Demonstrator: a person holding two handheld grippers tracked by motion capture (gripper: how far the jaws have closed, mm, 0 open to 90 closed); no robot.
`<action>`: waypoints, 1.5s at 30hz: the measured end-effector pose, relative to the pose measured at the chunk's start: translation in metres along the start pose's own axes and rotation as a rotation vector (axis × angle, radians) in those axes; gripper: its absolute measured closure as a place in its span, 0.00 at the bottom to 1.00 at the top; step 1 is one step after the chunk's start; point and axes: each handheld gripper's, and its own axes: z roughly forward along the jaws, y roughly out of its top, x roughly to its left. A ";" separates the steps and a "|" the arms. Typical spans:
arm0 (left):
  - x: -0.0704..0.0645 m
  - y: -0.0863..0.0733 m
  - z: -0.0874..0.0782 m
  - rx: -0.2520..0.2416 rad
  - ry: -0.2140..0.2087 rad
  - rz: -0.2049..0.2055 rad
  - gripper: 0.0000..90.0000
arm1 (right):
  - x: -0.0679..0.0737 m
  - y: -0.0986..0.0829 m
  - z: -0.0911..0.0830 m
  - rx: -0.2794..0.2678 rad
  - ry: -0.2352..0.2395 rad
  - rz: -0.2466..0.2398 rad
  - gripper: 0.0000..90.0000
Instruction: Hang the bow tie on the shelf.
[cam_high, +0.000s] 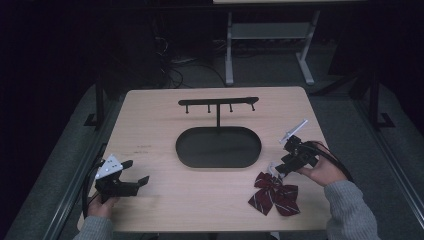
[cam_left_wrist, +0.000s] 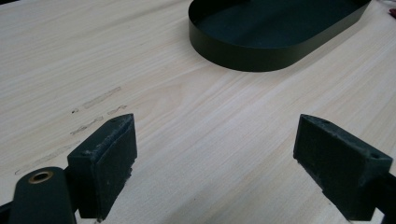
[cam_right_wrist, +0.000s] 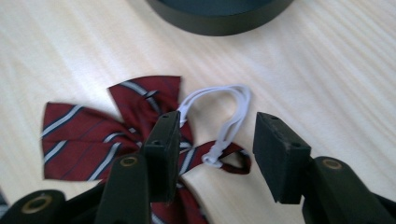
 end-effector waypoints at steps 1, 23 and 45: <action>0.000 0.000 0.000 -0.001 0.000 0.000 0.14 | -0.001 0.001 0.001 0.005 -0.004 0.003 0.58; 0.000 0.001 0.000 -0.011 -0.002 -0.002 0.14 | -0.010 0.016 0.042 0.137 -0.036 0.053 0.77; 0.000 0.001 -0.001 -0.008 0.000 -0.002 0.14 | -0.004 0.016 0.046 0.177 -0.044 0.044 0.97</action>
